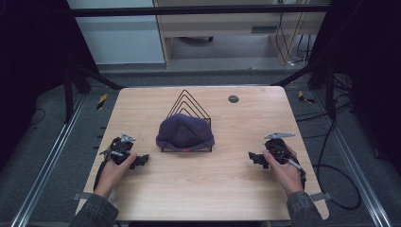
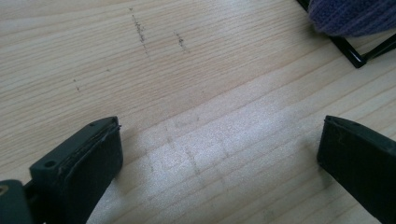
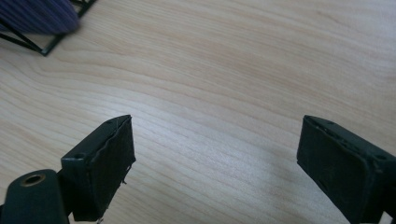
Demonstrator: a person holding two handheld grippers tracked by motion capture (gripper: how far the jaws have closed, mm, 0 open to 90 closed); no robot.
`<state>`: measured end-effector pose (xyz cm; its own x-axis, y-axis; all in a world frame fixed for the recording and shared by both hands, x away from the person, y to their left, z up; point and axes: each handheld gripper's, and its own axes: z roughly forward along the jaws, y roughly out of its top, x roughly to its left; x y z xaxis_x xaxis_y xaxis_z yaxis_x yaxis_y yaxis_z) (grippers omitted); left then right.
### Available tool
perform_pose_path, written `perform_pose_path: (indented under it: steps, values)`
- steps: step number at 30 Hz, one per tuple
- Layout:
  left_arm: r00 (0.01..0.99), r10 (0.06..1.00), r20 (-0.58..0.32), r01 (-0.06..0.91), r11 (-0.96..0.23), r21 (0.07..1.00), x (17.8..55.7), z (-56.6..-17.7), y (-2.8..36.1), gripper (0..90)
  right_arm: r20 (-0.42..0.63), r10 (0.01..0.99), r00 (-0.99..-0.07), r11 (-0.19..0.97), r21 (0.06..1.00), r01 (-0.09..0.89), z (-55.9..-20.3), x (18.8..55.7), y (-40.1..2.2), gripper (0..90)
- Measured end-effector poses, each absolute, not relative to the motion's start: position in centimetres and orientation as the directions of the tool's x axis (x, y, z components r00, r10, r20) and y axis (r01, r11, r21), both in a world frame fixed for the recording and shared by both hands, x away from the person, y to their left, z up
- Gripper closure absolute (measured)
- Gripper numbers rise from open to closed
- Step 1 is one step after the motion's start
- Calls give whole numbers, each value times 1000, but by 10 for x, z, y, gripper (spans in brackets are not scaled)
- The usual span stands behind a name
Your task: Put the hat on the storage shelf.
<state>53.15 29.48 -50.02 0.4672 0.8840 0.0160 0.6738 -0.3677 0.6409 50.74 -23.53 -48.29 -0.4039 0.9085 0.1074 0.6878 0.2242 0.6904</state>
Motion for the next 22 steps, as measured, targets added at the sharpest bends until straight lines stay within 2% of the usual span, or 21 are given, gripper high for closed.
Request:
perform_pose_path:
  steps: [8, 14, 22]
  values:
    - [469, 883, 15, 672, -368, 643, 532, -500, 295, 0, 72, 925, -374, 232, 672, 703, -501, 505, -237, 105]
    - [470, 882, 16, 671, -369, 643, 532, -500, 294, 0, 1, 930, -367, 257, 712, 653, -509, 499, -229, 53]
    - [474, 881, 16, 667, -371, 646, 532, -501, 295, 0, -3, 932, -363, 250, 732, 634, -512, 496, -228, 46]
